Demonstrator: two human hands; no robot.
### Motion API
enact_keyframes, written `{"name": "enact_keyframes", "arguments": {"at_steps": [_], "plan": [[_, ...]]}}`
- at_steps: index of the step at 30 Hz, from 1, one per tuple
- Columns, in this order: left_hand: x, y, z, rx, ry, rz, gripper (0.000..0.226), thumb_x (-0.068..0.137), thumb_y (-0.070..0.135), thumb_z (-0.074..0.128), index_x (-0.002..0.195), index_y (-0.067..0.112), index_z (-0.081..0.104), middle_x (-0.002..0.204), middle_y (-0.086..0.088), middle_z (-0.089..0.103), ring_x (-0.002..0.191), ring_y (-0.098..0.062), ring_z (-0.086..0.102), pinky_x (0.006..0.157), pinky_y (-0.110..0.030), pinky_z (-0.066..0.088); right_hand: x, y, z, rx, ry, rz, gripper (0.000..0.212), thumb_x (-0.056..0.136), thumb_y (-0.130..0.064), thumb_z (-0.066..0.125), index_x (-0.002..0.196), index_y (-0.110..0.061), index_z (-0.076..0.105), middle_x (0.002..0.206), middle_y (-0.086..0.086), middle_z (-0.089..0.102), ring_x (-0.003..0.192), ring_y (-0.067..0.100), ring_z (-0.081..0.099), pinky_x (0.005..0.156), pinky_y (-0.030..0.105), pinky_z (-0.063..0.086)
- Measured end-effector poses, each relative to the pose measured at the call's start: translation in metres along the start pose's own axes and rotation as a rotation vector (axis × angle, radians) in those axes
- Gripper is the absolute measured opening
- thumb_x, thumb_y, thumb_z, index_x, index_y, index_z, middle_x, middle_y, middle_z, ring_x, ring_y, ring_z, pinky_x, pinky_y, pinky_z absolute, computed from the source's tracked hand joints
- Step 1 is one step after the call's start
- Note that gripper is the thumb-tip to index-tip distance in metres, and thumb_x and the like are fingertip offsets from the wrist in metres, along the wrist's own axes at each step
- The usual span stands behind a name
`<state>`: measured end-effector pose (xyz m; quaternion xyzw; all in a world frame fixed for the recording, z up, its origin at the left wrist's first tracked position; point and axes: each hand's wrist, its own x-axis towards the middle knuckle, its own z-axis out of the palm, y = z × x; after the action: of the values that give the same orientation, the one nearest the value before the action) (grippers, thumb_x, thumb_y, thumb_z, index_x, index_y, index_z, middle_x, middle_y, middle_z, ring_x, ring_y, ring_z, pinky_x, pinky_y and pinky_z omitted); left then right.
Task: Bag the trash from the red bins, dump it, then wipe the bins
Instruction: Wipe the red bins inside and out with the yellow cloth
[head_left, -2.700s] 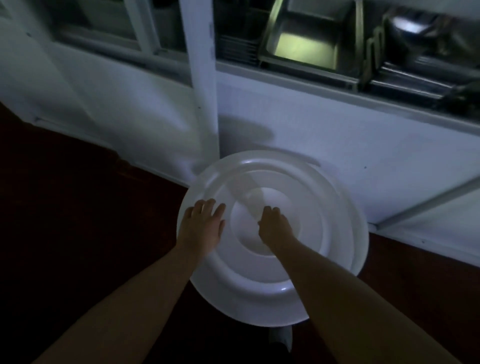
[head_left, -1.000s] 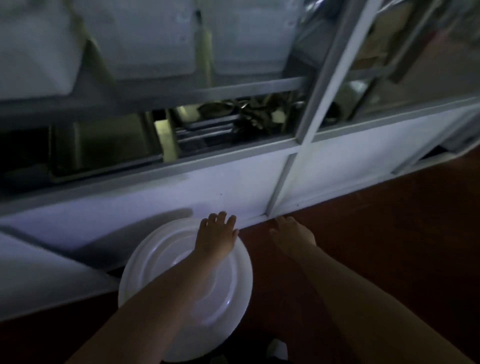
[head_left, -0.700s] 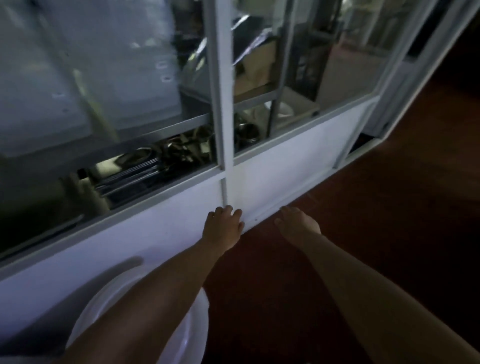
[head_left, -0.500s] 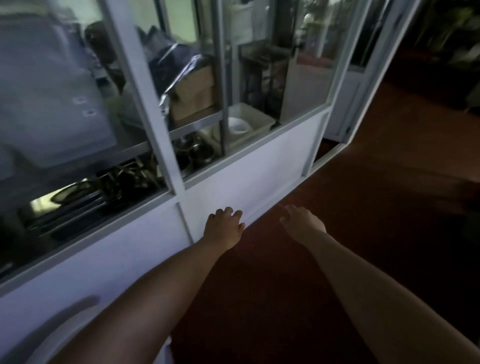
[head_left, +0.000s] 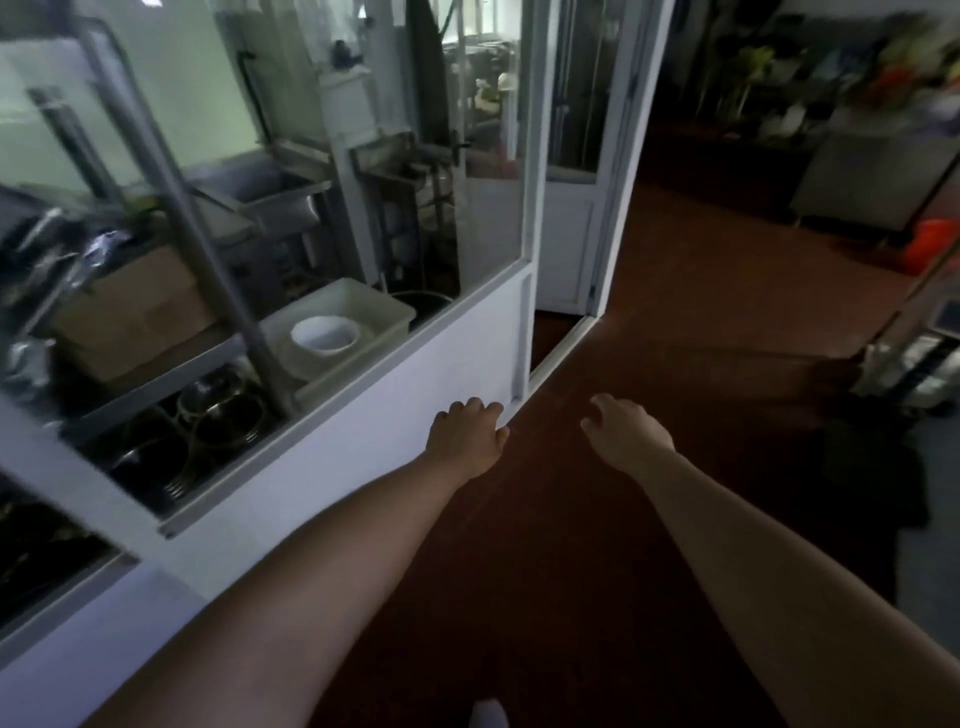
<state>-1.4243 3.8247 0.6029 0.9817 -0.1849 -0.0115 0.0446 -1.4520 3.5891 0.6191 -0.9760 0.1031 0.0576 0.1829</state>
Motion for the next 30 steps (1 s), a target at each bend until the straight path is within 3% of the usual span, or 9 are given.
{"name": "enact_keyframes", "arguments": {"at_steps": [10, 20, 26, 30], "plan": [[0.282, 0.096, 0.004, -0.061, -0.015, 0.2, 0.048, 0.1, 0.047, 0.039, 0.141, 0.024, 0.044, 0.13, -0.008, 0.054, 0.112, -0.032, 0.053, 0.088, -0.043, 0.048, 0.196, 0.126, -0.077, 0.012, 0.112, 0.117, 0.047, 0.099, -0.045, 0.047, 0.144, -0.028, 0.046, 0.136, 0.005, 0.056, 0.121, 0.028, 0.057, 0.084, 0.039, 0.049], [0.557, 0.272, 0.029, -0.04, -0.008, 0.379, 0.047, 0.1, 0.049, 0.037, 0.141, 0.027, 0.045, 0.136, -0.002, 0.051, 0.123, -0.029, 0.048, 0.095, -0.044, 0.043, 0.393, 0.32, -0.164, -0.08, 0.208, 0.188, 0.043, 0.101, -0.04, 0.044, 0.141, -0.023, 0.047, 0.132, 0.008, 0.056, 0.12, 0.03, 0.054, 0.092, 0.041, 0.046], [0.7, 0.368, 0.031, 0.06, -0.035, 0.446, 0.046, 0.1, 0.048, 0.036, 0.139, 0.027, 0.046, 0.135, -0.003, 0.052, 0.121, -0.03, 0.05, 0.099, -0.051, 0.043, 0.514, 0.444, -0.227, -0.122, 0.144, 0.217, 0.045, 0.102, -0.042, 0.043, 0.144, -0.025, 0.045, 0.138, 0.006, 0.054, 0.126, 0.029, 0.052, 0.1, 0.043, 0.045], [0.795, 0.418, 0.027, 0.027, -0.066, 0.417, 0.046, 0.1, 0.049, 0.035, 0.14, 0.027, 0.044, 0.137, -0.002, 0.049, 0.125, -0.029, 0.048, 0.105, -0.054, 0.037, 0.597, 0.502, -0.269, -0.092, 0.112, 0.258, 0.04, 0.1, -0.038, 0.046, 0.138, -0.026, 0.048, 0.134, 0.005, 0.056, 0.122, 0.028, 0.054, 0.097, 0.045, 0.048]]}}
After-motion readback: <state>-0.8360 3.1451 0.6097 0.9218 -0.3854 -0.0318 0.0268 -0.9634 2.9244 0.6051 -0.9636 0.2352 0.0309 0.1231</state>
